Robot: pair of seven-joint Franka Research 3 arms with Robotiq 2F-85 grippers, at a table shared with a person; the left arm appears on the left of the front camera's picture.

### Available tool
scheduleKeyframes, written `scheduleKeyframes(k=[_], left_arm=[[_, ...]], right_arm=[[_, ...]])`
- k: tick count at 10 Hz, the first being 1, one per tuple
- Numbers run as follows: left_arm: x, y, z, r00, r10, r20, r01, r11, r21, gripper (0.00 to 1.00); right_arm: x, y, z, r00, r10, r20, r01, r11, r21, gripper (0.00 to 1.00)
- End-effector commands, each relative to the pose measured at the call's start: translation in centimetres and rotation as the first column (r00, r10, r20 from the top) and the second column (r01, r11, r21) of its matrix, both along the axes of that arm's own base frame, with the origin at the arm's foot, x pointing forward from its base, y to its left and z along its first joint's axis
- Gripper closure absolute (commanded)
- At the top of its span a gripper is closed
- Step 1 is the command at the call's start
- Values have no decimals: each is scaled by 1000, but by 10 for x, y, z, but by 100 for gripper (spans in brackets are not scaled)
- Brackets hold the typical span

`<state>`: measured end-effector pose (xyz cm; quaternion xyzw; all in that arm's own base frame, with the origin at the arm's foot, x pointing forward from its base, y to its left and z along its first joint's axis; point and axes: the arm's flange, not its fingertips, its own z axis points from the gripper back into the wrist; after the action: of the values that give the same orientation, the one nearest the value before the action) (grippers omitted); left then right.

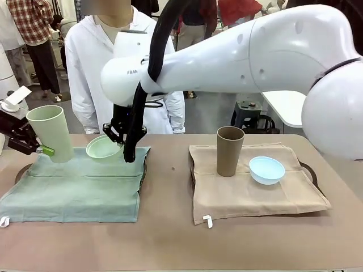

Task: Set up a tray with a mat and arrange the tableware.
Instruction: Place the Picnic Bowl and Reusable plastic cup back onto the Handle tray in front of the human's position.

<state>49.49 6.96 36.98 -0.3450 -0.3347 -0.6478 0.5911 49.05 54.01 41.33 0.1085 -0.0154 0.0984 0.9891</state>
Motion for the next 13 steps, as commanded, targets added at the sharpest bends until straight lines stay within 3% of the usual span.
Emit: scheduleKeyframes(k=[1,3,5,6,8,10,13], left_arm=[[14,1,-5,999,16,31,-16,1000,-22,18],[20,0,-27,1000,12,6,-12,999,-33,18],[12,1,-18,1000,7,-18,-7,1000,-4,18],[12,1,-18,1000,7,-18,-7,1000,-4,18],[12,1,-18,1000,7,-18,-7,1000,-4,18],[21,2,-31,999,-3,-40,1,999,-33,18],[34,-4,-61,998,-64,-1,64,998,-13,18]], right_arm=[[3,5,-12,1000,24,7,-24,999,35,96],[5,9,-29,1000,27,-15,-27,999,42,96],[4,7,-19,998,-34,-56,37,999,37,96],[4,7,-33,1000,13,-12,-12,1000,13,96],[4,7,-33,1000,13,-12,-12,1000,13,96],[8,7,-38,998,25,-51,-23,998,52,96],[17,7,-62,997,48,-59,-44,997,70,96]])
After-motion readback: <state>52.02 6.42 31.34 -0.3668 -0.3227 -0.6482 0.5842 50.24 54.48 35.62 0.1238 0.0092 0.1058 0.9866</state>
